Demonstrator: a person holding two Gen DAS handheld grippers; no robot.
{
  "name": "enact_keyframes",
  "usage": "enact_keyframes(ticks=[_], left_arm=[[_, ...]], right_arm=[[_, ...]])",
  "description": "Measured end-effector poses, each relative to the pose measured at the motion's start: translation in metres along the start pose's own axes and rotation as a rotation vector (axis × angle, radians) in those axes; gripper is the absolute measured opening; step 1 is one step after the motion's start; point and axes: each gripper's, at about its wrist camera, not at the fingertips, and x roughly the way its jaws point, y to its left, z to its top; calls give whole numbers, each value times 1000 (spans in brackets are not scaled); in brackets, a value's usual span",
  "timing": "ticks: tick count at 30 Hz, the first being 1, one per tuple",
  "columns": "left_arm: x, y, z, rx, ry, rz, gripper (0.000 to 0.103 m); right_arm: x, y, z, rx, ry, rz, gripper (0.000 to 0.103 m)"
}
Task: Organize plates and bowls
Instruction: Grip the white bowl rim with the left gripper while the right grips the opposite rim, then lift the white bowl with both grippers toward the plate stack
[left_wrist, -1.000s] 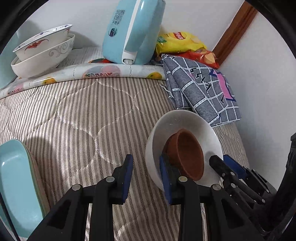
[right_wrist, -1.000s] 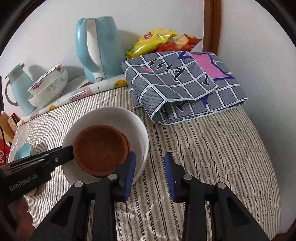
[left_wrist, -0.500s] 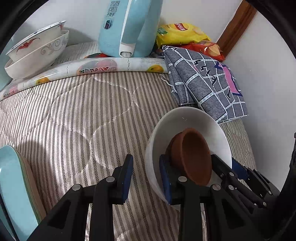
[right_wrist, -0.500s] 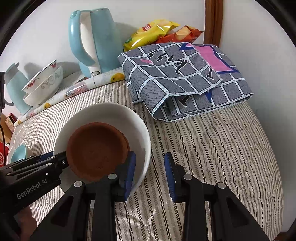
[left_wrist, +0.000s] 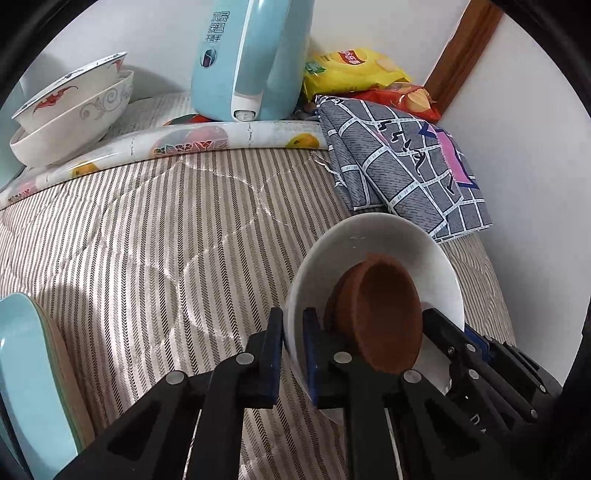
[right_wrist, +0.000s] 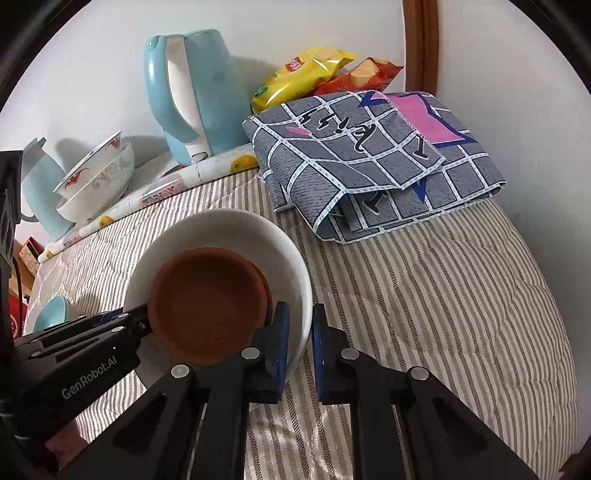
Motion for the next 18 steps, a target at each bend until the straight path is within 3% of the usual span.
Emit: enact_keyframes(ticks=[18], left_arm=[[-19,8,-27,-6,23,-13,9]], right_arm=[[-25,2,-25,51,9,33,9]])
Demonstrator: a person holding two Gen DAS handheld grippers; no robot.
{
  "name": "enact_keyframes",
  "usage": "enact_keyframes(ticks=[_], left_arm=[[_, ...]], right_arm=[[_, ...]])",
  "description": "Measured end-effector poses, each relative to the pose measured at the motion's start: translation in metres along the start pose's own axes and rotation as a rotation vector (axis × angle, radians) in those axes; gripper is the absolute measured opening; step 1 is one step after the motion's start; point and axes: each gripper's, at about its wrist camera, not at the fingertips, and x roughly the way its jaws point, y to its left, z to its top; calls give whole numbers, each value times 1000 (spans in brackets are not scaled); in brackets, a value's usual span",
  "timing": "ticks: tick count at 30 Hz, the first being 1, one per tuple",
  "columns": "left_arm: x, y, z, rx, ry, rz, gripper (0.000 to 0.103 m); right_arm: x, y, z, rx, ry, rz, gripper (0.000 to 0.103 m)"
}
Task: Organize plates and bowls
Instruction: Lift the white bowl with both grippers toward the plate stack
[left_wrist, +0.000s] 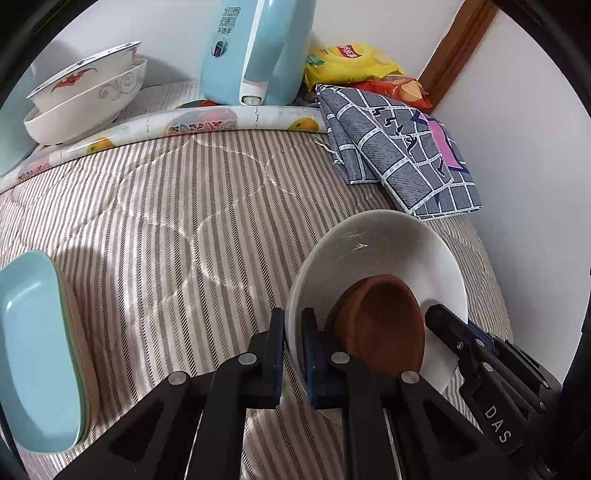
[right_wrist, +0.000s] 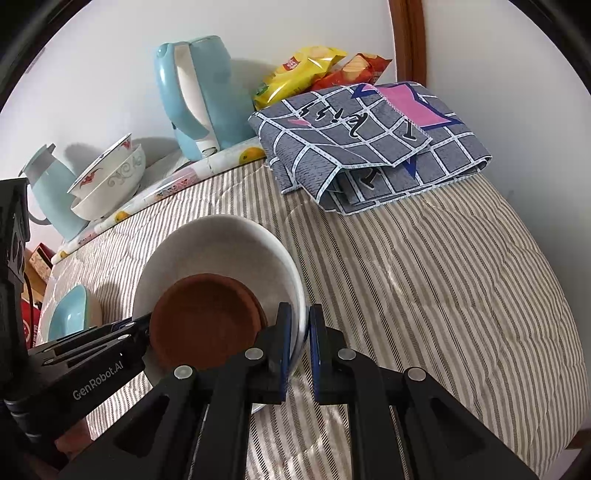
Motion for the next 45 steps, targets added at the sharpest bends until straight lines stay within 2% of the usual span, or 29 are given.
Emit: enact_keyframes(ticks=[25,45], left_arm=[[-64,28,-3,5,-70,15,9],[-98,62,-1,-7,-102,22,9]], right_arm=[[-45,45,-7,-10,-64,52,9],[-59,86,-8,-29,-92,77,9]])
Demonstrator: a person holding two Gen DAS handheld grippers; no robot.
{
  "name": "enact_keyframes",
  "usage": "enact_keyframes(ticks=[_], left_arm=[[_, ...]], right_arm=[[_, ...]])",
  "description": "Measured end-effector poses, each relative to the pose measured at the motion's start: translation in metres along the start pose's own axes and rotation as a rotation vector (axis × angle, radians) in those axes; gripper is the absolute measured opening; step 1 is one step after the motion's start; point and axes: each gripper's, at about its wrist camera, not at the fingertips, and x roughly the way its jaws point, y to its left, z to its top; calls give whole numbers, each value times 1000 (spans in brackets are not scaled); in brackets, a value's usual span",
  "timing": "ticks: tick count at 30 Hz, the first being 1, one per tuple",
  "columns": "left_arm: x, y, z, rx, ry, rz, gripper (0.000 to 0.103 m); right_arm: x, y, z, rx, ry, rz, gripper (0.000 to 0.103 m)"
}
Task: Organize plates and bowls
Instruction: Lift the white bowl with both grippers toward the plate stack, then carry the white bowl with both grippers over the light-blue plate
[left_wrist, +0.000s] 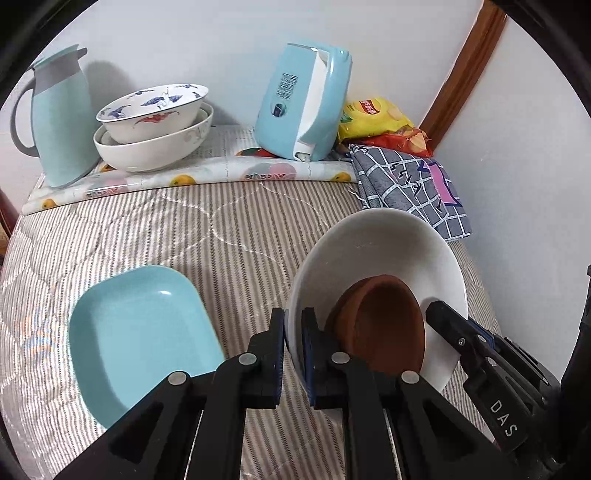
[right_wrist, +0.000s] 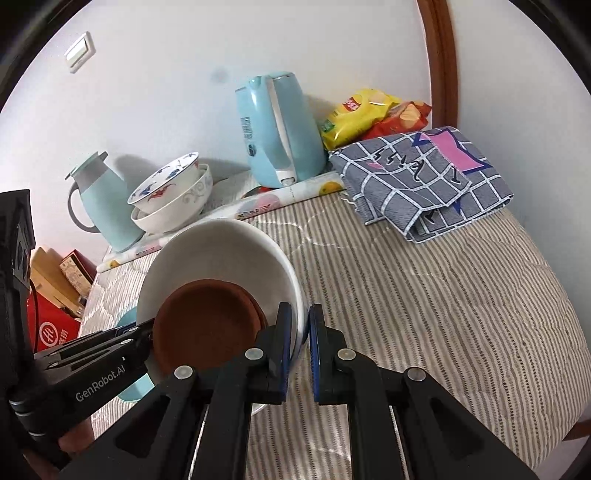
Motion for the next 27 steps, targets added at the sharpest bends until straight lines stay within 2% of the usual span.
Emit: enact_keyframes(ticks=[27], left_arm=[[-29,70,3,-33,-27,9,9]], right_arm=[[4,68,-6,-26,-4,44,9]])
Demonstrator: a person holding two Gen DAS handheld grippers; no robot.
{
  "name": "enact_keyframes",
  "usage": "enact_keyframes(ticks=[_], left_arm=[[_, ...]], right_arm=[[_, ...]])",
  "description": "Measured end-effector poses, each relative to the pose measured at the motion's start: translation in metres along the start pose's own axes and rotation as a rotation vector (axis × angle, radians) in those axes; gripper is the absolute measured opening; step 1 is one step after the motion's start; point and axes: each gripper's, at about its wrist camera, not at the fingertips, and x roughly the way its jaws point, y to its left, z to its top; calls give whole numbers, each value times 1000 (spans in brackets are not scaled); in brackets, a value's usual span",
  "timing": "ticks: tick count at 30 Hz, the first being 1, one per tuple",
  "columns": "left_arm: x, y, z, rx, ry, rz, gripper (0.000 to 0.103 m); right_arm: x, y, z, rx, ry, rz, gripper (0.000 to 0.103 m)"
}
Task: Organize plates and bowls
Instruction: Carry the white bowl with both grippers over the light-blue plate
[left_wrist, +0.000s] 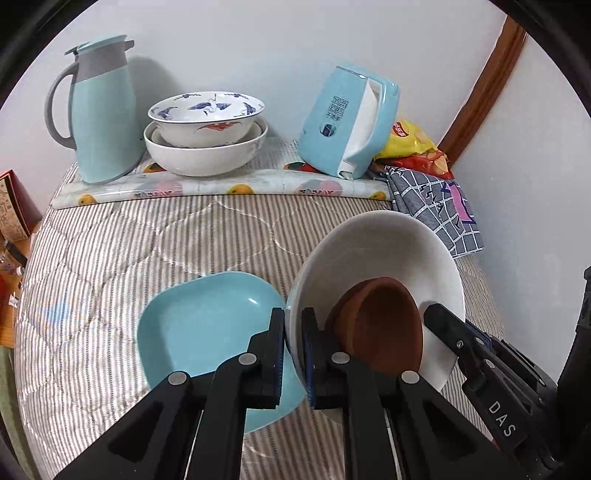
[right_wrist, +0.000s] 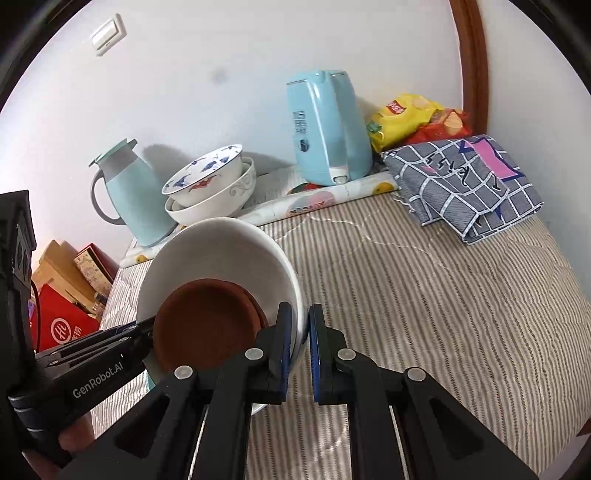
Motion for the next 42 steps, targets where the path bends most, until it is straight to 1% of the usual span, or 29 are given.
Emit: enact_keyframes(ticks=[16,24,33,42], left_arm=[[-14,26,-4,4,-5,-22,9],[-15,40,-5,-7,-6,-22,9],[-12,63,-7,-33,2,3,9],[-6,81,-16,-60,20,26,9]], right_arm=[[-6,26,-9,7,-10,-9,9],[-1,39,-10,-13,-4,-7,9],[15,56,-15,-26,21,17,9],[30,68,-24,-38,52,36,9]])
